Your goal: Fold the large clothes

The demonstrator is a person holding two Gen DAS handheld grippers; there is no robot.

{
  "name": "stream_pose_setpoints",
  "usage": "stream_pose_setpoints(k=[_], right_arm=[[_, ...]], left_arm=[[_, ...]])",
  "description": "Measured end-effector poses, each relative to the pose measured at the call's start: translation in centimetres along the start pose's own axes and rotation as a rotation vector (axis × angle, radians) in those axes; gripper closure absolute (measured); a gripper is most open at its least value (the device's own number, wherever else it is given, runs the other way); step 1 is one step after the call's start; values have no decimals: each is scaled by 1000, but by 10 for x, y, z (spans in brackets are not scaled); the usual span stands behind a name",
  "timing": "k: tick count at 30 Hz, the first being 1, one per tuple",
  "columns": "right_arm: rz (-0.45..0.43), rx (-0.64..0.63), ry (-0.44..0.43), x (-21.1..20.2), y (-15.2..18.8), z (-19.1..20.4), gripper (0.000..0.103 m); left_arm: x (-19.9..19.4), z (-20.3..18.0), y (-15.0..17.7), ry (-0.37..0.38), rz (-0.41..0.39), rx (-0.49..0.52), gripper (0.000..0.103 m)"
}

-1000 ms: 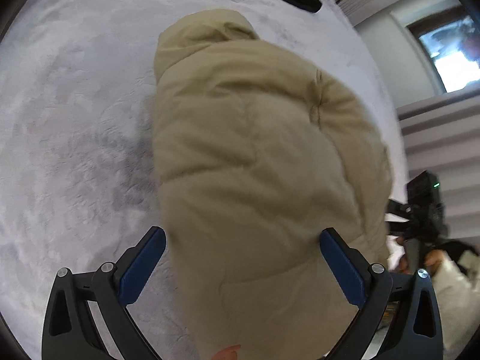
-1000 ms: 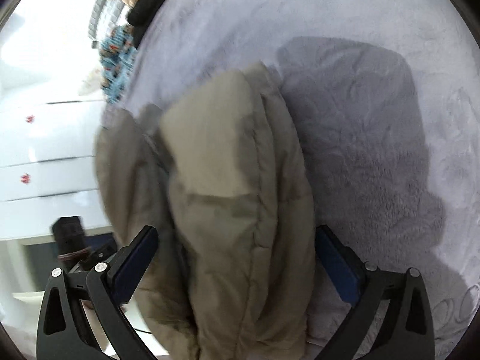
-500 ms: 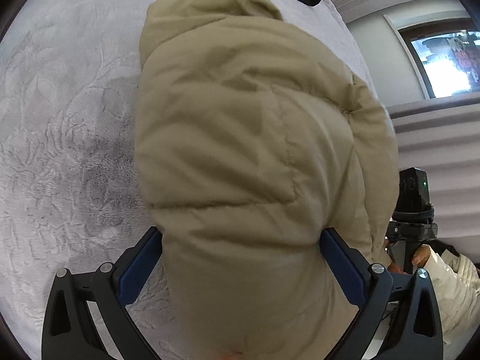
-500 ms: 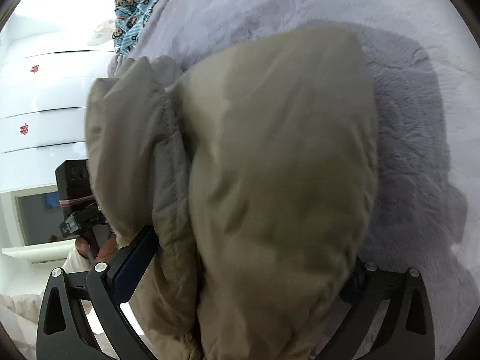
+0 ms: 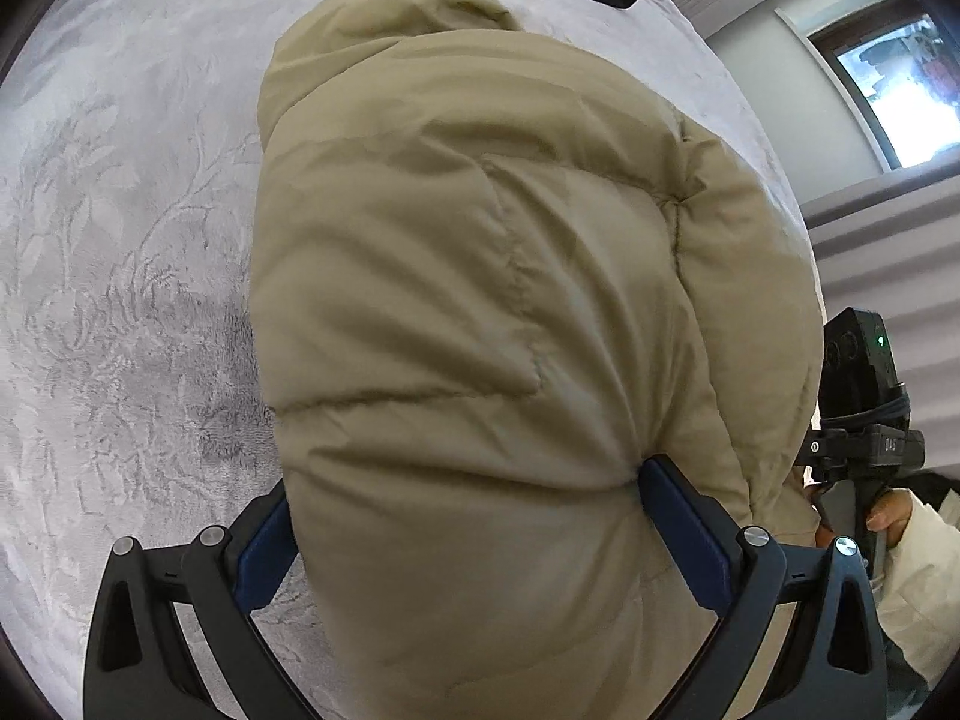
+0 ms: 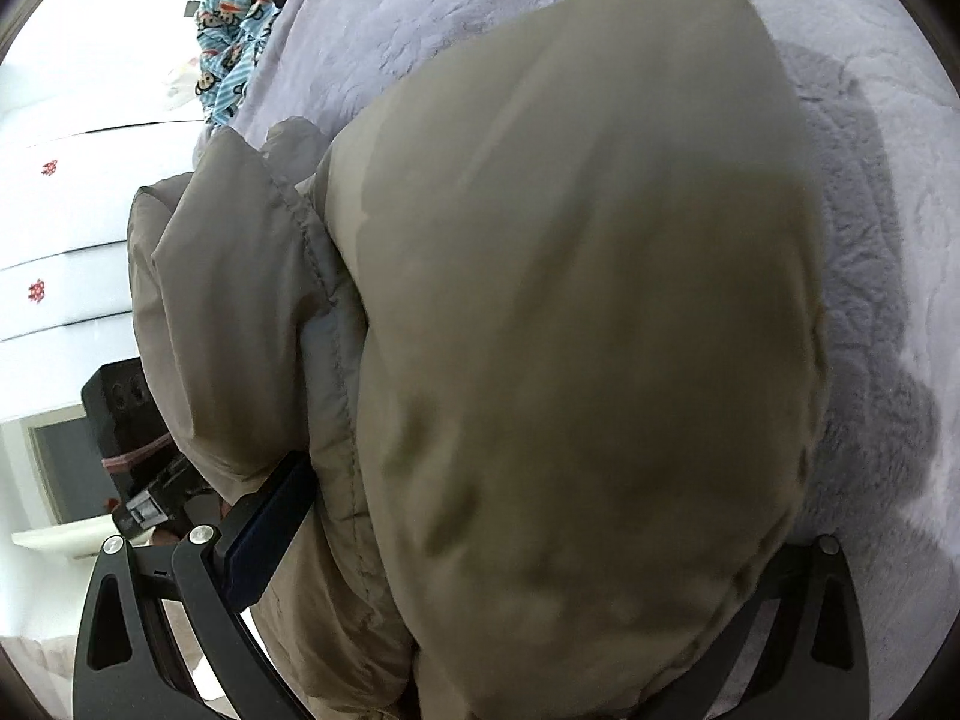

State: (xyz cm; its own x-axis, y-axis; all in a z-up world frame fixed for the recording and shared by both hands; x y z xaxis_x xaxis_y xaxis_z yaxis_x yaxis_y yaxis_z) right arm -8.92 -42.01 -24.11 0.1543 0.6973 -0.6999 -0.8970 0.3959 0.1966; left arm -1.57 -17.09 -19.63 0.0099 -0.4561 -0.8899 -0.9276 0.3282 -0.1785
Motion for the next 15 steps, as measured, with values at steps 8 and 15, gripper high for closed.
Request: stream_pose_setpoints(k=[8, 15], right_arm=[[-32, 9, -94, -15, 9, 4, 54], [-49, -30, -159, -26, 14, 22, 62]], left_arm=[[-16, -23, 13, -31, -46, 16, 26], [-41, -26, 17, -24, -93, 7, 31]])
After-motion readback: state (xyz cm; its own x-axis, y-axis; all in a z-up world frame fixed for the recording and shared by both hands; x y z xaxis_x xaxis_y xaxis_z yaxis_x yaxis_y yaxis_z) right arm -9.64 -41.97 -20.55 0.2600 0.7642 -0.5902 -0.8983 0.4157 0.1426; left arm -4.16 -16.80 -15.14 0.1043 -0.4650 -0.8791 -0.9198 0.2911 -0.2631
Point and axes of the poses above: each gripper's, at about its wrist camera, not at the fingertips, and x roughly the way its jaws point, z to its left, y to its underside, the point moved 1 cm from there along x, roughly the way its jaws point, and after that the axes turned 3 degrees about x, right-handed, at the moved point
